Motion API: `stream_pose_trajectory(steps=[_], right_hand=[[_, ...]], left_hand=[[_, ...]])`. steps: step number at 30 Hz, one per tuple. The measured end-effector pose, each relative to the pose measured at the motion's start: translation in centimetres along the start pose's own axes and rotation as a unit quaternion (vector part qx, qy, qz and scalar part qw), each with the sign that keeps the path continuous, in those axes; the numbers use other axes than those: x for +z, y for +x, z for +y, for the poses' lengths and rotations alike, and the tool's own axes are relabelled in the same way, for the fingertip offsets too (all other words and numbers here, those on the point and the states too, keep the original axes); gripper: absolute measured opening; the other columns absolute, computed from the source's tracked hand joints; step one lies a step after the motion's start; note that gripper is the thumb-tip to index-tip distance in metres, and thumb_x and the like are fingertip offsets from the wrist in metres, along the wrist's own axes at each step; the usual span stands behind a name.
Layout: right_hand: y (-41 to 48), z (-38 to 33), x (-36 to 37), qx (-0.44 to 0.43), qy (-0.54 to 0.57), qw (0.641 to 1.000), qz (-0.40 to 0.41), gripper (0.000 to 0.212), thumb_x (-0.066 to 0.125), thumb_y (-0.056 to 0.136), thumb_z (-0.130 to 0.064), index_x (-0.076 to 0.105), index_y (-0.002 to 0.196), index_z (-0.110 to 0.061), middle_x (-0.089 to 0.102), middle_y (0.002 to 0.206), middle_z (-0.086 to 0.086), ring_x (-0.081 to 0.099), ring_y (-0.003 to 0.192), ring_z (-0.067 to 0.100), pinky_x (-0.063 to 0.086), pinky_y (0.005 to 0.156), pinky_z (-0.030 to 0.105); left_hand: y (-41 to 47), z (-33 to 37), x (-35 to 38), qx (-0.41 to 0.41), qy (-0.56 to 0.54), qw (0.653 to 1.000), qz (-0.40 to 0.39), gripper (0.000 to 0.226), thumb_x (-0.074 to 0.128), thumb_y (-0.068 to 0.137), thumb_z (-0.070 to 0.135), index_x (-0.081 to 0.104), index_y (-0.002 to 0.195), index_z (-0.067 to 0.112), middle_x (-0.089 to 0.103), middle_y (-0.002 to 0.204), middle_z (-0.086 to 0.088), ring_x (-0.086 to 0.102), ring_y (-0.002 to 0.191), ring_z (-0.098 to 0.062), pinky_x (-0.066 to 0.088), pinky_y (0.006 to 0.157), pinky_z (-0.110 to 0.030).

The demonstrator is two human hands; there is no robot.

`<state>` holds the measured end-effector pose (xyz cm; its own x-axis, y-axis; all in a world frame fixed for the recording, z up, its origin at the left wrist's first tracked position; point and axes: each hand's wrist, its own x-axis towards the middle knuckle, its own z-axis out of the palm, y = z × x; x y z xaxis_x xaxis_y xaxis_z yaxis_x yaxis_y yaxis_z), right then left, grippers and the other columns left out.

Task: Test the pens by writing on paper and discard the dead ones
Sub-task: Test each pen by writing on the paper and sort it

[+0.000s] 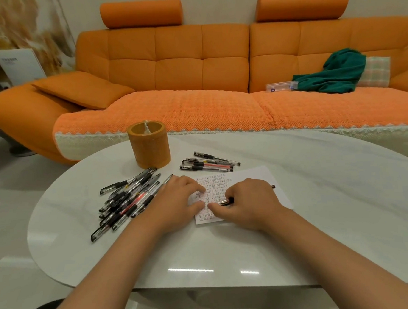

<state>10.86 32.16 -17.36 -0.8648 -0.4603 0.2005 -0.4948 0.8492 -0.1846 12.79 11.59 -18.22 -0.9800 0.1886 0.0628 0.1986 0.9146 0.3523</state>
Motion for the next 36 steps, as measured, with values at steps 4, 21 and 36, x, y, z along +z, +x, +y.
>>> stream_pose_trajectory(steps=[4,21,36], right_hand=[[0.3,0.1,0.4,0.021,0.012,1.0,-0.003,0.061,0.046,0.077,-0.068,0.03,0.051,-0.016,0.024,0.044,-0.001,0.026,0.045,0.016,0.023,0.047,0.031],[3.4,-0.1,1.1,0.003,0.095,0.995,-0.008,0.036,0.046,0.098,-0.005,0.061,0.126,-0.022,0.047,0.123,-0.003,0.051,0.107,0.017,0.044,0.09,0.028],[10.9,-2.8,2.4,-0.052,-0.043,0.997,0.023,0.026,0.06,0.095,-0.02,0.069,0.119,-0.024,0.065,0.11,0.0,0.057,0.102,0.023,0.047,0.083,0.036]], left_hand=[[0.1,-0.4,-0.2,0.002,-0.008,1.0,-0.025,0.044,0.056,0.094,0.053,0.049,0.136,0.044,0.04,0.143,0.017,0.026,0.136,-0.01,0.029,0.115,-0.043],[-0.3,-4.0,-3.9,-0.122,0.129,0.979,0.102,0.022,0.059,0.096,0.036,0.063,0.117,0.034,0.059,0.117,0.005,0.05,0.109,-0.018,0.046,0.087,-0.034],[-0.8,-4.7,-2.4,-0.08,0.211,0.971,0.079,0.022,0.053,0.094,0.021,0.068,0.108,0.027,0.066,0.108,0.003,0.057,0.105,-0.021,0.04,0.083,-0.033]])
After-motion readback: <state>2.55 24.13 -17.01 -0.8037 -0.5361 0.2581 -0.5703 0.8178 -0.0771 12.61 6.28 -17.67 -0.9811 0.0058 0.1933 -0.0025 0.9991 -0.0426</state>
